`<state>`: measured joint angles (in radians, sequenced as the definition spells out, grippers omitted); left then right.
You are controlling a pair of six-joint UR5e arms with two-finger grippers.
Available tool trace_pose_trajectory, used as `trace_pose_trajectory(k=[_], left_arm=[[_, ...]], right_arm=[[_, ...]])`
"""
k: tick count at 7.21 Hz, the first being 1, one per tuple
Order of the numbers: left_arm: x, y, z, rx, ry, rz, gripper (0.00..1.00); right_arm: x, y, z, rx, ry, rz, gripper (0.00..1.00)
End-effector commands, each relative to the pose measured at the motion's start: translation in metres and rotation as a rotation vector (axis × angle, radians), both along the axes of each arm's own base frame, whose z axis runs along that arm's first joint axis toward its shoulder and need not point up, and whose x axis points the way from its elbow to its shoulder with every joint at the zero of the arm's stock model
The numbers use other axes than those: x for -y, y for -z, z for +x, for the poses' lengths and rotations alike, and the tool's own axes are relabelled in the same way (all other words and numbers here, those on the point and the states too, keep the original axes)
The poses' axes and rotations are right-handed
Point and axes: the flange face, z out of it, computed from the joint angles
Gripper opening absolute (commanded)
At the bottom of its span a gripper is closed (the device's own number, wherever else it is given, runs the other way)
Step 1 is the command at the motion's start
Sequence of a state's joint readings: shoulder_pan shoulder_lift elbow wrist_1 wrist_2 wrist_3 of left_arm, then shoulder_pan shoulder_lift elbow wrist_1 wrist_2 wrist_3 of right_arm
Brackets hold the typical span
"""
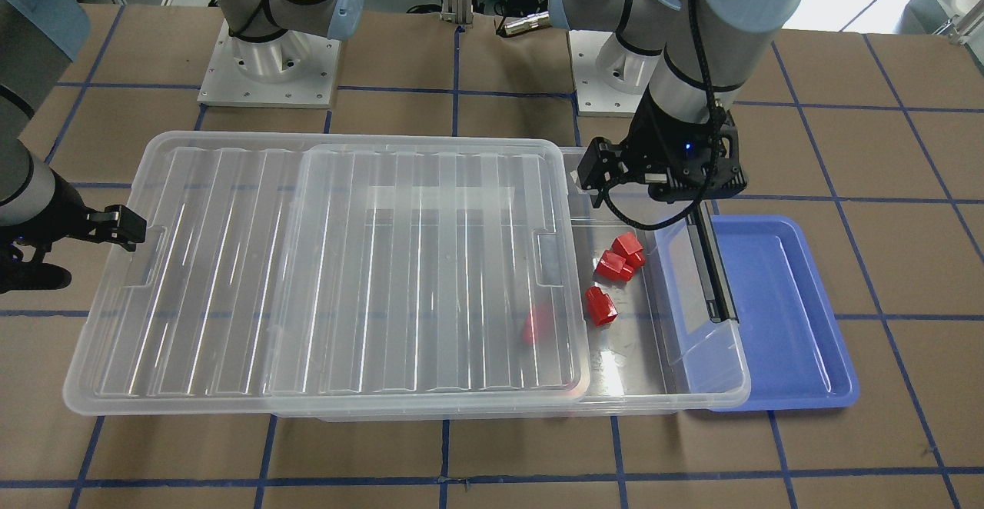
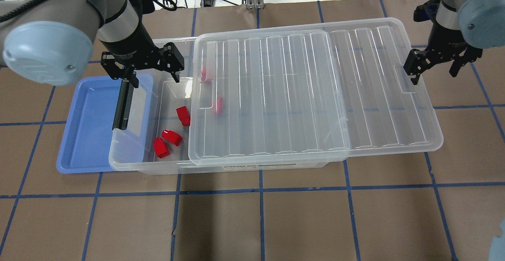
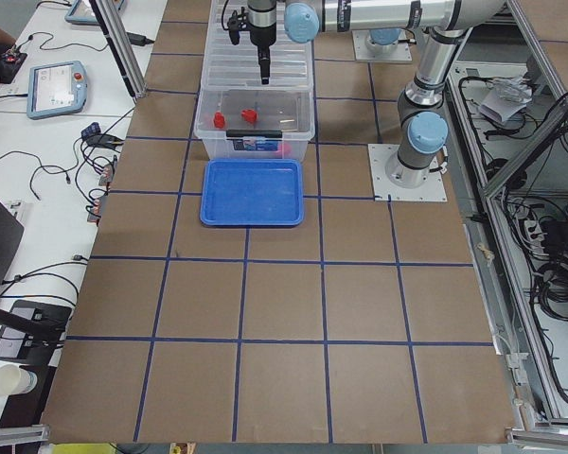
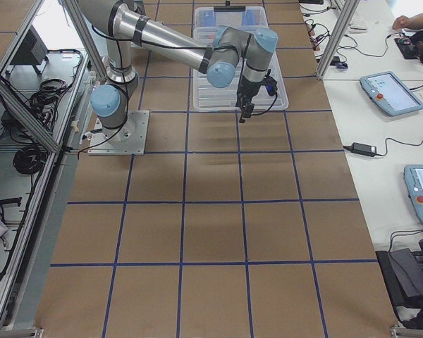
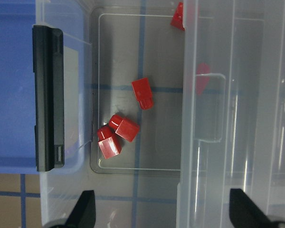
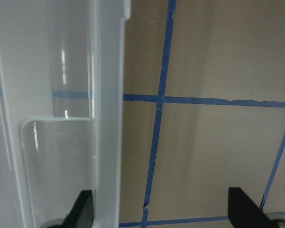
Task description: Place red block in blue tray from box
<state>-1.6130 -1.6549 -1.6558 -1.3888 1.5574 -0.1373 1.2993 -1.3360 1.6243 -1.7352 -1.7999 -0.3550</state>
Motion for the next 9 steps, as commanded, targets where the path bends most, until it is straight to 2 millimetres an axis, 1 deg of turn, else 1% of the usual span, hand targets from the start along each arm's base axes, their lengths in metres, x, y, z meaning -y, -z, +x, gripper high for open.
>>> trace_pose_trajectory(k=[1, 2, 3, 4, 5, 6, 7, 8, 9], left_arm=[[0.019, 0.040, -0.001, 0.010, -0.003, 0.003, 1.00], [0.022, 0.056, -0.001, 0.010, -0.021, 0.032, 1.00], [0.026, 0.067, 0.002, 0.009, -0.023, 0.039, 1.00], [0.029, 0.084, -0.001, 0.005, -0.058, 0.064, 1.00], [0.032, 0.097, -0.009, 0.009, -0.107, 0.046, 1.00], [0.033, 0.116, -0.008, 0.006, -0.072, 0.044, 1.00], [0.031, 0.129, -0.010, 0.001, -0.069, 0.023, 1.00], [0.029, 0.148, -0.009, 0.004, -0.062, 0.008, 1.00], [0.028, 0.154, -0.002, 0.002, -0.058, -0.020, 1.00]], right_arm=[[-0.001, -0.002, -0.021, -0.004, -0.025, 0.009, 1.00], [-0.001, -0.002, -0.027, -0.002, -0.028, 0.011, 1.00], [-0.001, -0.002, -0.030, -0.002, -0.023, 0.011, 1.00], [-0.001, -0.003, -0.032, -0.001, -0.020, 0.009, 1.00], [-0.001, -0.004, -0.035, -0.001, -0.015, 0.008, 1.00], [-0.001, -0.004, -0.035, -0.001, -0.014, 0.007, 1.00], [-0.001, -0.004, -0.035, -0.002, -0.015, 0.008, 1.00], [-0.002, -0.003, -0.035, 0.000, -0.015, 0.009, 1.00], [-0.002, -0.004, -0.035, 0.000, -0.015, 0.010, 1.00]])
